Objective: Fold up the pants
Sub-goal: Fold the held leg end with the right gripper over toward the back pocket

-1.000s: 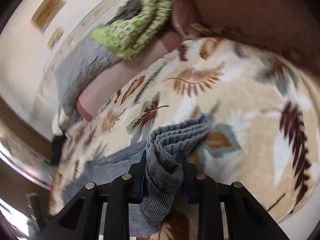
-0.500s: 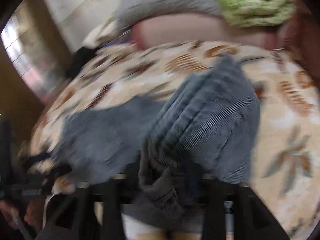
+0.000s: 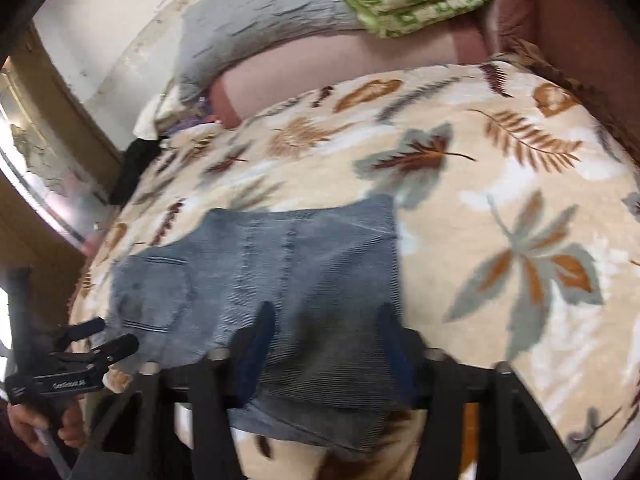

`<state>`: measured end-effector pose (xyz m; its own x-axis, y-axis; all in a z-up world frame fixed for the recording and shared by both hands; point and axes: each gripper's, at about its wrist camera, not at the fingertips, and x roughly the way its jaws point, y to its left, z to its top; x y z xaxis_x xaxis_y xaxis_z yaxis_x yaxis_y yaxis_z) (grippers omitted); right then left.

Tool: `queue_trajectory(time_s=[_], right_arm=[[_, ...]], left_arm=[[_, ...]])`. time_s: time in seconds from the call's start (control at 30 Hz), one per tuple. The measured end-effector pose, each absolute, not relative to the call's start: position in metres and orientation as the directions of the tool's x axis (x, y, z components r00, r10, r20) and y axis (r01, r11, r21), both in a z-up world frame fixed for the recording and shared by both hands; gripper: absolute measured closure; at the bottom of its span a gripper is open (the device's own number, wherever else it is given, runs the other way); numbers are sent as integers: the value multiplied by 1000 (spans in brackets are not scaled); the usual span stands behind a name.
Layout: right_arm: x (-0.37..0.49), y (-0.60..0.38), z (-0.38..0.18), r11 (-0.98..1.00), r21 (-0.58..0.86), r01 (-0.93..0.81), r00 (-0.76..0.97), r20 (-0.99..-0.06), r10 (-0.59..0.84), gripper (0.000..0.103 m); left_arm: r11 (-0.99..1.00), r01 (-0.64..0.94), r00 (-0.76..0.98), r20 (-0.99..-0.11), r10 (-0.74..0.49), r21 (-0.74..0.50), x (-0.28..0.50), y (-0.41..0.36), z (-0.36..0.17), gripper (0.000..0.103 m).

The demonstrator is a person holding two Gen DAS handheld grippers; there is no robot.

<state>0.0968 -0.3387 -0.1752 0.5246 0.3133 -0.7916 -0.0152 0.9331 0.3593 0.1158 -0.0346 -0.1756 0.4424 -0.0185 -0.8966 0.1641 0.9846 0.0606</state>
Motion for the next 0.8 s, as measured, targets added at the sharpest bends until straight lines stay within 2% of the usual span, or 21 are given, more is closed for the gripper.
queue_trajectory(time_s=[0.03, 0.13, 0.47, 0.63, 0.73, 0.8], right_arm=[[97, -341, -180, 938, 345, -11, 519, -800, 301, 73], [98, -338, -193, 952, 306, -26, 499, -821, 278, 81], [79, -337, -225, 950, 297, -92, 395, -865, 309, 80], [74, -338, -227, 947, 299, -114, 360, -876, 320, 80], [66, -332, -227, 958, 255, -135, 350, -892, 287, 80], [62, -331, -229, 960, 247, -134, 349, -895, 279, 80]], left_arm=[[980, 184, 445, -895, -20, 69, 117, -44, -176, 0], [970, 221, 456, -890, -12, 100, 124, -73, -177, 0], [922, 263, 464, -875, 138, 284, 147, -114, -222, 0], [934, 273, 493, -867, 70, 231, 140, -99, -226, 0], [942, 210, 473, -870, 137, 263, 139, -83, -236, 0], [960, 189, 464, -880, 101, 209, 137, -72, -240, 0]])
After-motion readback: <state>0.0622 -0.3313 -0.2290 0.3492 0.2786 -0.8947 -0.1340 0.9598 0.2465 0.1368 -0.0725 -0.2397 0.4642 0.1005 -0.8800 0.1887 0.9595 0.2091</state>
